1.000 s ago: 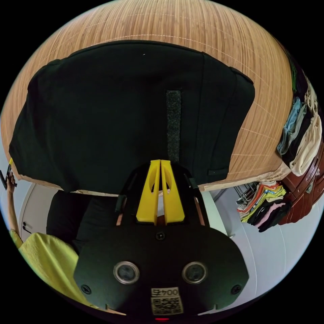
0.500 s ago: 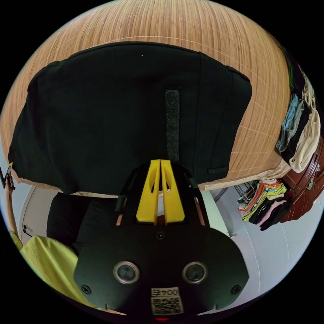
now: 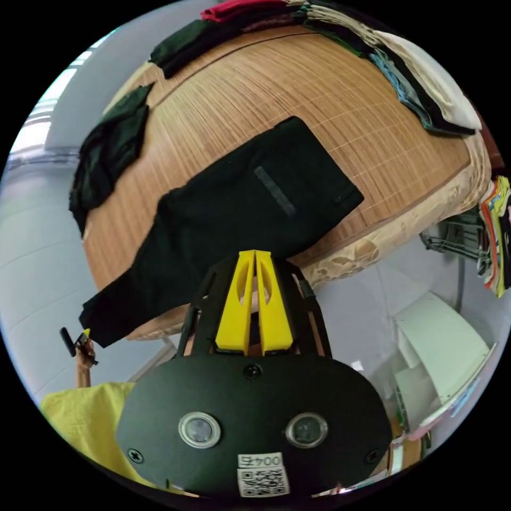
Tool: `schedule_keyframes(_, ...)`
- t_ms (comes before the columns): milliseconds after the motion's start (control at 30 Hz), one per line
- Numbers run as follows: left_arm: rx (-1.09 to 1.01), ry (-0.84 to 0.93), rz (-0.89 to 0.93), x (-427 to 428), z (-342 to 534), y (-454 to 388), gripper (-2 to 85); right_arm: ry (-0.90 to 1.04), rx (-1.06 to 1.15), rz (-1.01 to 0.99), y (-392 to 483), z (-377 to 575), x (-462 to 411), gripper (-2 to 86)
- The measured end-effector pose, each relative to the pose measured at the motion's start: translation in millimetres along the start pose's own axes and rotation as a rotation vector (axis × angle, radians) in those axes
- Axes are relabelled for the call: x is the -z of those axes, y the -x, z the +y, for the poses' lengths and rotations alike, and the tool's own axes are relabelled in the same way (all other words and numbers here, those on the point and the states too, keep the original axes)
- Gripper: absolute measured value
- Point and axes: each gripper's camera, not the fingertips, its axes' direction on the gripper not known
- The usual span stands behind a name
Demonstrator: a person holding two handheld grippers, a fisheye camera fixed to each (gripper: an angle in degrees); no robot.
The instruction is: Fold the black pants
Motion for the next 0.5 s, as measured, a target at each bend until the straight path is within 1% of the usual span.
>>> schedule_keyframes(167, -0.078, 0.052, 0.0, 9.2, -53.9, -142.9, 2.0, -0.085, -0.064, -0.326, -43.8, 71.4, 47.4, -0.7)
schedule_keyframes(300, -0.08, 0.065, 0.036, -3.4, -92.6, -228.8, 2.1, -0.097, -0.054, -0.394, -78.8, 101.7, 72.0, -0.7)
schedule_keyframes(367, -0.049, 0.048, 0.082, -21.6, -116.3, -277.2, 2.0, -0.099, -0.042, -0.409, -106.4, 116.5, 87.3, -0.7)
schedule_keyframes(500, -0.046, 0.023, 0.102, -59.9, -150.8, -342.7, 2.0, -0.086, -0.048, -0.431, -155.5, 133.1, 104.3, -0.7)
